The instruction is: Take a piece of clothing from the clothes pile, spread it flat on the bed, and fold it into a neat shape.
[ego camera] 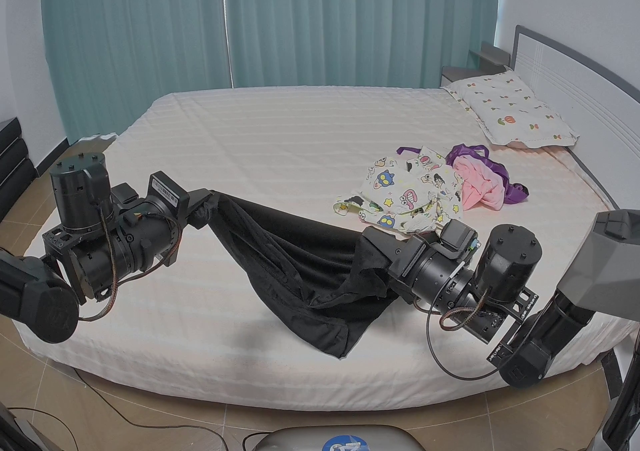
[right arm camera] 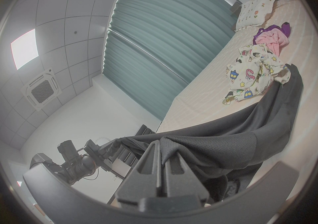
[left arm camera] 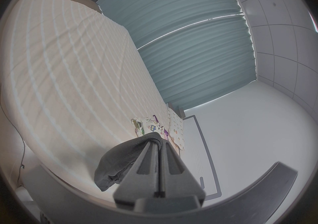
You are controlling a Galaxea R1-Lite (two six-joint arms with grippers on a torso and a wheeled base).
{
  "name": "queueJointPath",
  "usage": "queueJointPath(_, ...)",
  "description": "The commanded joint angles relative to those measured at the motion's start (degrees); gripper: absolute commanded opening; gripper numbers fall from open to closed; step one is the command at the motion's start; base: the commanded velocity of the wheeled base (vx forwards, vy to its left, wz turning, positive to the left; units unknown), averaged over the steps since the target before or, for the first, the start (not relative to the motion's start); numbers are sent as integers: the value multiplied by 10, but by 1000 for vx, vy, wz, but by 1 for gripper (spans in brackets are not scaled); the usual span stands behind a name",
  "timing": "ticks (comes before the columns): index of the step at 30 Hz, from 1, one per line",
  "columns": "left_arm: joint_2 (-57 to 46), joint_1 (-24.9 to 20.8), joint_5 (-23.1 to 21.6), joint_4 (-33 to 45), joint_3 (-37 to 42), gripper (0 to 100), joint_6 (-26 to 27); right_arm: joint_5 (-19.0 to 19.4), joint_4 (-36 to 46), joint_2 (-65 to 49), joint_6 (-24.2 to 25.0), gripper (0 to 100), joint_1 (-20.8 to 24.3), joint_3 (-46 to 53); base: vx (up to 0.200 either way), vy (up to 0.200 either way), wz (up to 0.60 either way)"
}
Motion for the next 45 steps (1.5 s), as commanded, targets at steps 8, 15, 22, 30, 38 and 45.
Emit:
queueJointPath(8,1,0,0,0,0,0,0,0,-10,-4,-2,0,1,0,0,200,0)
queueJointPath(15,2,0,1,0,1,0,0,0,-10,-3,-2,0,2,-1,0,200,0)
queueJointPath(22,3,-1,1,1,5,0,0,0,-10,-3,-4,0,-2,-17,0,86,0)
queueJointPath(30,3,-4,1,2,9,0,0,0,-8,17,-25,0,-12,-68,0,0,0)
queueJointPath(38,-16,-23,0,29,13,0,1,0,-9,-47,-42,0,-24,18,-125,0,0)
queueJointPath(45,-58,-37,1,40,32,0,-1,-2,-9,-159,-46,0,-3,99,-200,0,0)
